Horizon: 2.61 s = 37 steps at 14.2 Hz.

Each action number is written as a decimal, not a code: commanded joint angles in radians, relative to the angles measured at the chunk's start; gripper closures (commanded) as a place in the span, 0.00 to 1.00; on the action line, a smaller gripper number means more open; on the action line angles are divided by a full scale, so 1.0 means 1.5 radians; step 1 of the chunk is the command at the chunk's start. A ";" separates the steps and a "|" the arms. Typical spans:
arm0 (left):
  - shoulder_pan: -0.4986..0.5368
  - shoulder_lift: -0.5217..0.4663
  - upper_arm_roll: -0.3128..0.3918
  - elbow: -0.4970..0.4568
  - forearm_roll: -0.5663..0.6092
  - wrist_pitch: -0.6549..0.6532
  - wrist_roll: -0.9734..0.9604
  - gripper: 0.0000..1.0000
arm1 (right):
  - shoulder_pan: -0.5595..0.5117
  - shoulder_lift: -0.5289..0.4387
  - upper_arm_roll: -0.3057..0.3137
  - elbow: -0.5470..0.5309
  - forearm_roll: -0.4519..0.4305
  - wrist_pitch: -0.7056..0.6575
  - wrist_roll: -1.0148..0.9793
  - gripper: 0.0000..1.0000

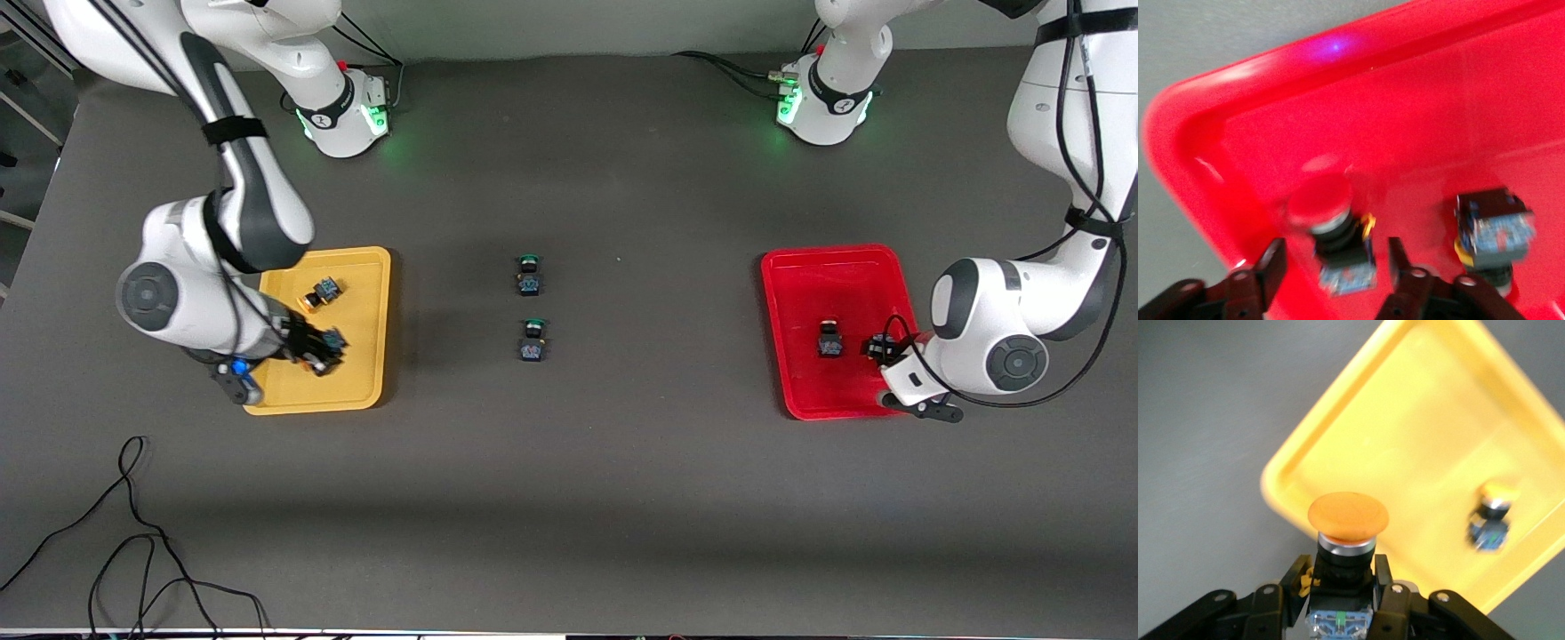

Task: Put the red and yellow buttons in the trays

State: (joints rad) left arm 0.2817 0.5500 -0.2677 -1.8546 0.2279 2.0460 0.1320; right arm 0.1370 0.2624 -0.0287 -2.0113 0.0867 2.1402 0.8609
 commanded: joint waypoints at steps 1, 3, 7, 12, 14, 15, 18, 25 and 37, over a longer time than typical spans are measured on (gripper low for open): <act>-0.003 -0.073 -0.006 0.059 0.001 -0.137 0.027 0.00 | 0.007 -0.012 -0.033 -0.137 0.011 0.160 -0.095 0.77; -0.004 -0.132 -0.007 0.083 -0.027 -0.200 0.028 0.00 | 0.006 0.044 -0.046 -0.156 0.045 0.241 -0.158 0.77; -0.002 -0.278 -0.005 0.086 -0.105 -0.269 0.028 0.00 | 0.002 0.074 -0.048 -0.155 0.082 0.259 -0.194 0.74; -0.041 -0.386 0.032 0.088 -0.141 -0.334 0.028 0.00 | 0.003 0.072 -0.048 -0.151 0.109 0.258 -0.192 0.00; -0.128 -0.392 0.113 0.124 -0.144 -0.366 0.027 0.00 | 0.005 0.027 -0.048 -0.148 0.109 0.214 -0.191 0.00; -0.160 -0.392 0.147 0.139 -0.146 -0.380 0.027 0.00 | 0.005 -0.006 -0.048 -0.137 0.108 0.173 -0.195 0.00; -0.273 -0.392 0.250 0.157 -0.144 -0.398 0.015 0.00 | 0.007 -0.093 -0.047 -0.072 0.094 0.028 -0.195 0.00; -0.276 -0.382 0.248 0.133 -0.136 -0.358 0.016 0.00 | 0.003 -0.259 -0.025 0.026 -0.047 -0.146 -0.320 0.00; -0.224 -0.385 0.177 0.137 -0.143 -0.339 -0.082 0.00 | -0.021 -0.305 -0.024 0.111 -0.049 -0.315 -0.515 0.00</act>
State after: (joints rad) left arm -0.0654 -0.0113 0.0081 -1.6421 0.0187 1.5270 0.0478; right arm 0.1068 -0.2243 -0.0679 -1.8743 0.0324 1.6860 0.1144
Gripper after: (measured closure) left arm 0.000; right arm 0.000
